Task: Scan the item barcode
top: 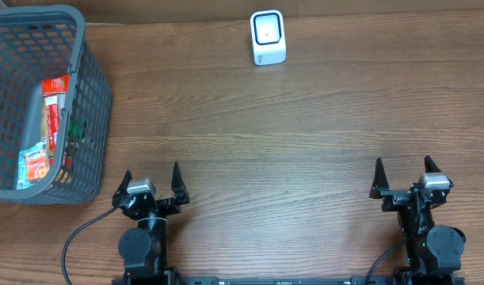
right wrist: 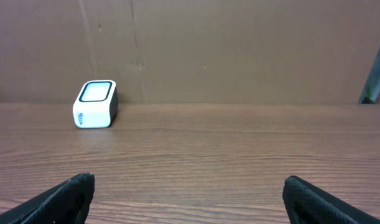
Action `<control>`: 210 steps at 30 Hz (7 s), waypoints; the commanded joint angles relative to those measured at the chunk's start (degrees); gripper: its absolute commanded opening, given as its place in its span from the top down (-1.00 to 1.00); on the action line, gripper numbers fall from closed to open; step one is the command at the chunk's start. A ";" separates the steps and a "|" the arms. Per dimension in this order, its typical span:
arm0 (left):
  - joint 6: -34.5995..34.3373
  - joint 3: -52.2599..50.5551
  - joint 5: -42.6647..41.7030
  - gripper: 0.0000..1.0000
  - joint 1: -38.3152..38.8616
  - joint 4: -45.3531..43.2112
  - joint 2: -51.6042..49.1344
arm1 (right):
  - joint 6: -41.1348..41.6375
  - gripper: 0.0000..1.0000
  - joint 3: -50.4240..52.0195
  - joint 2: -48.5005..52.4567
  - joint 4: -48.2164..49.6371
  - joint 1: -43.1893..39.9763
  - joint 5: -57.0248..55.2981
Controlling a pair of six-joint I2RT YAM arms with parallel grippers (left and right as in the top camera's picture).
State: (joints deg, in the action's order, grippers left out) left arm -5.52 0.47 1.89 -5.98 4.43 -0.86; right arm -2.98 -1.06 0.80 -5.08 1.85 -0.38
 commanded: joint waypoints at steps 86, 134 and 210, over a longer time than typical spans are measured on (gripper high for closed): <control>1.09 -0.15 -0.42 -1.00 0.28 -0.07 0.61 | -0.09 -1.00 0.61 -0.63 0.33 -0.31 0.09; 1.25 -0.15 -0.42 -1.00 0.28 0.00 0.61 | -0.09 -1.00 0.63 -0.63 0.33 -0.31 0.09; -13.99 128.30 2.16 -1.00 -26.43 83.01 -103.67 | -0.09 -1.00 0.63 -0.63 0.33 -0.31 0.09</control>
State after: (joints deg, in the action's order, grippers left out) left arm -17.91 127.90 2.59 -30.13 86.76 -102.24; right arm -2.98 -1.06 0.73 -5.13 1.85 -0.27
